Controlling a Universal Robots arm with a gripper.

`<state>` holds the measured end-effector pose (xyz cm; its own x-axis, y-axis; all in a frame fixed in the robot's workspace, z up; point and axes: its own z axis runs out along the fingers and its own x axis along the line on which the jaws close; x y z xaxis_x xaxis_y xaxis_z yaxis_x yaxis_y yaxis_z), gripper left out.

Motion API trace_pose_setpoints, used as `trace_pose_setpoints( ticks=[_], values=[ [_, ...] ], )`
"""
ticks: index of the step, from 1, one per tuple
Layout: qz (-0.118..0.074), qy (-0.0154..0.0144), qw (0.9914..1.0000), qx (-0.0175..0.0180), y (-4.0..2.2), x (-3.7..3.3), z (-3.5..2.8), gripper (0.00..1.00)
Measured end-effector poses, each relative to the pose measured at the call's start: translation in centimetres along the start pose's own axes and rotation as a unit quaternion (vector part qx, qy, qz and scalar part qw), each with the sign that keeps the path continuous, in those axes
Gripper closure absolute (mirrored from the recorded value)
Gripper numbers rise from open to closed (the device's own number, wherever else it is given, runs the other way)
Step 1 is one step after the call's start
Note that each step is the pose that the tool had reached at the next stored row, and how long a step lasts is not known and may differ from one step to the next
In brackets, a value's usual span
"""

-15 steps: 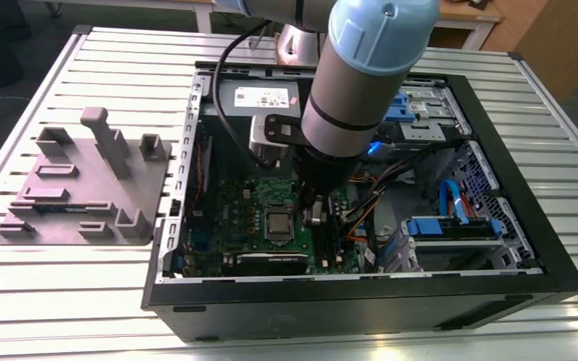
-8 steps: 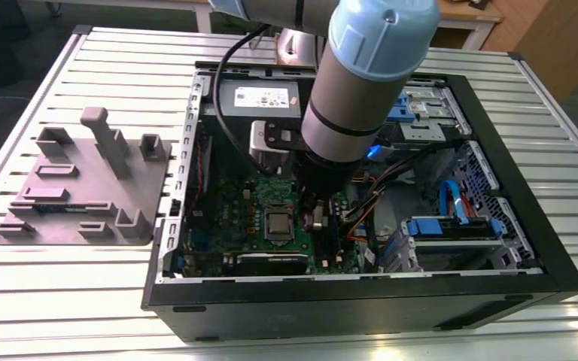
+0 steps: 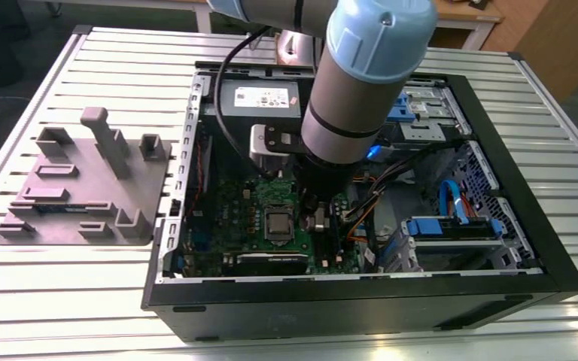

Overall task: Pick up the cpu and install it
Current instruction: 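Install the first cpu locking lever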

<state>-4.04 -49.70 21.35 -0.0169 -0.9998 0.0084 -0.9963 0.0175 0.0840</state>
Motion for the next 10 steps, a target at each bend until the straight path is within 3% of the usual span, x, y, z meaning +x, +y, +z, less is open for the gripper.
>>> trace_pose_setpoints(
  ticks=[10],
  values=[
    [-0.008,0.0006,0.99996,0.0014,0.01,0.42,0.46,0.90]
  ],
)
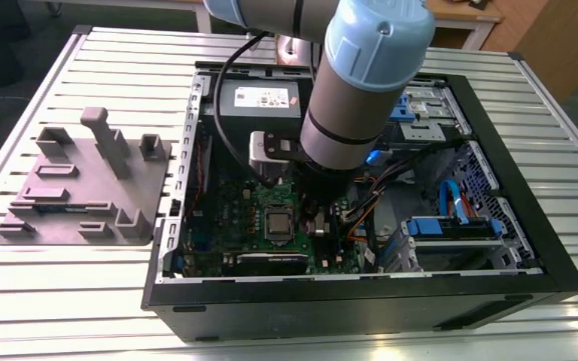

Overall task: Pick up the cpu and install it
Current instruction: 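Install the first cpu locking lever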

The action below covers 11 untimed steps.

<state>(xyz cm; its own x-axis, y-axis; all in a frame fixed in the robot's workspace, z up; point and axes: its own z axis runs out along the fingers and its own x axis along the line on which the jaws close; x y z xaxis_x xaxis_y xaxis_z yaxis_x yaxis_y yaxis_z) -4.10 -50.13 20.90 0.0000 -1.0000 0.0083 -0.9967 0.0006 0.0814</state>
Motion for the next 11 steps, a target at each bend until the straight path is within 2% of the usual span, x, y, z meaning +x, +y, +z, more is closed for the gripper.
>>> trace_pose_setpoints(
  ticks=[5,11],
  values=[
    [-0.016,0.0013,0.99988,0.0003,0.08,0.05,0.23,0.90],
    [-0.020,0.0016,0.99979,0.0011,0.06,0.05,0.43,0.90]
  ],
)
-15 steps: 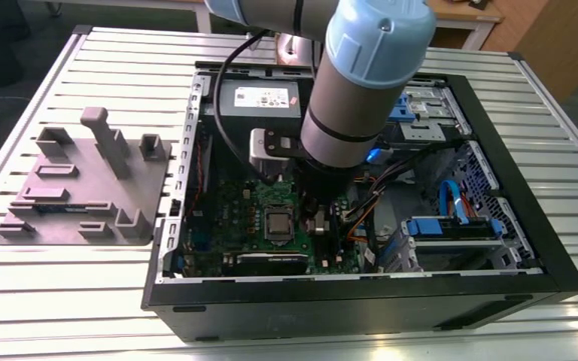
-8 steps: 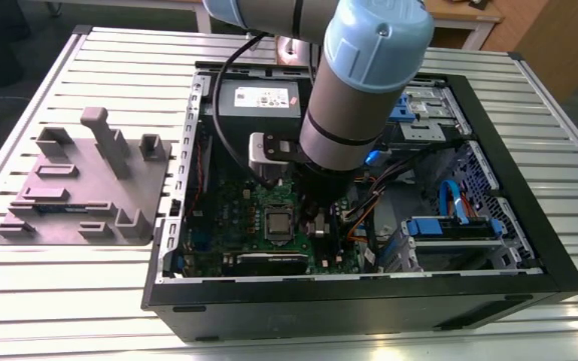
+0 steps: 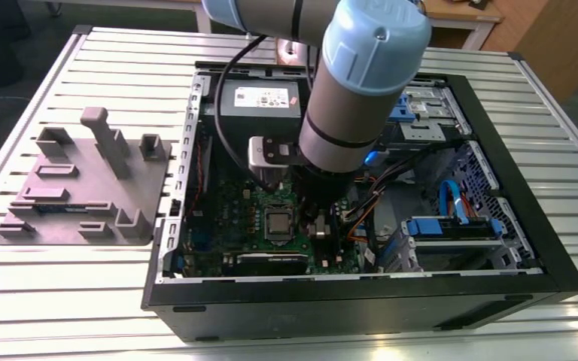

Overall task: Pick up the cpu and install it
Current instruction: 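Install the first cpu locking lever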

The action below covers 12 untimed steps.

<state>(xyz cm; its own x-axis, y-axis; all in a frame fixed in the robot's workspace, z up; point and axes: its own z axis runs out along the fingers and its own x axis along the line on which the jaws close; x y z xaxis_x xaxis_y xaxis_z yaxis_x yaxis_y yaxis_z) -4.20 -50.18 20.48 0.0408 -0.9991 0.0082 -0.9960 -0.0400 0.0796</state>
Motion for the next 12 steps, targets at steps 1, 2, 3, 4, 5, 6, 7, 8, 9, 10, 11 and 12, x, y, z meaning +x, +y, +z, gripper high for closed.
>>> trace_pose_setpoints(
  ticks=[1,2,3,4,5,6,7,8,9,10,11,12],
  values=[
    [-0.001,0.0001,1.00000,0.0001,0.00,0.00,0.05,0.90],
    [-0.002,0.0001,1.00000,0.0001,-0.01,0.00,0.13,0.90],
    [-0.002,0.0002,1.00000,0.0001,-0.01,0.01,0.21,0.90],
    [-0.003,0.0003,1.00000,0.0001,-0.01,0.02,0.30,0.90],
    [-0.003,0.0004,0.99999,0.0001,-0.01,0.04,0.37,0.90],
    [-0.004,0.0004,0.99999,0.0001,0.00,0.06,0.43,0.90],
    [-0.005,0.0004,0.99999,0.0001,0.00,0.08,0.46,0.90],
    [-0.005,0.0004,0.99999,0.0002,0.01,0.09,0.48,0.90],
    [-0.006,0.0005,0.99998,0.0002,0.02,0.12,0.50,0.90],
    [-0.007,0.0005,0.99998,0.0003,0.03,0.14,0.55,0.90],
    [-0.007,0.0006,0.99997,0.0003,0.03,0.16,0.61,0.90],
    [-0.008,0.0007,0.99997,0.0002,0.03,0.19,0.66,0.90]
  ],
)
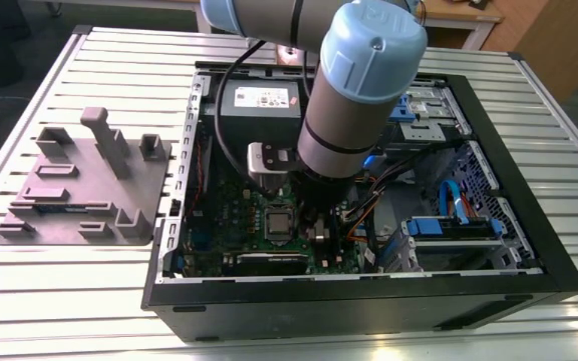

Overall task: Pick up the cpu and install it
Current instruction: 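Install the first cpu locking lever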

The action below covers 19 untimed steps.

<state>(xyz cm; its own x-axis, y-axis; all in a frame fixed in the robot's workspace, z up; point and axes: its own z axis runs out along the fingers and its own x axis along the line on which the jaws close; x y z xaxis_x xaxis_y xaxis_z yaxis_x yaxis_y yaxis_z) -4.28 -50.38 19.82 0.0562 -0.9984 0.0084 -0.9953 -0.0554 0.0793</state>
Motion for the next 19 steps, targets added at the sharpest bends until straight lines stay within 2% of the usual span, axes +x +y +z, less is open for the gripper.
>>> trace_pose_setpoints(
  ticks=[10,19],
  values=[
    [-0.002,0.0003,1.00000,0.0000,-0.05,0.12,0.64,0.90],
    [-0.003,0.0003,1.00000,0.0000,-0.07,0.12,0.75,0.90]
  ],
)
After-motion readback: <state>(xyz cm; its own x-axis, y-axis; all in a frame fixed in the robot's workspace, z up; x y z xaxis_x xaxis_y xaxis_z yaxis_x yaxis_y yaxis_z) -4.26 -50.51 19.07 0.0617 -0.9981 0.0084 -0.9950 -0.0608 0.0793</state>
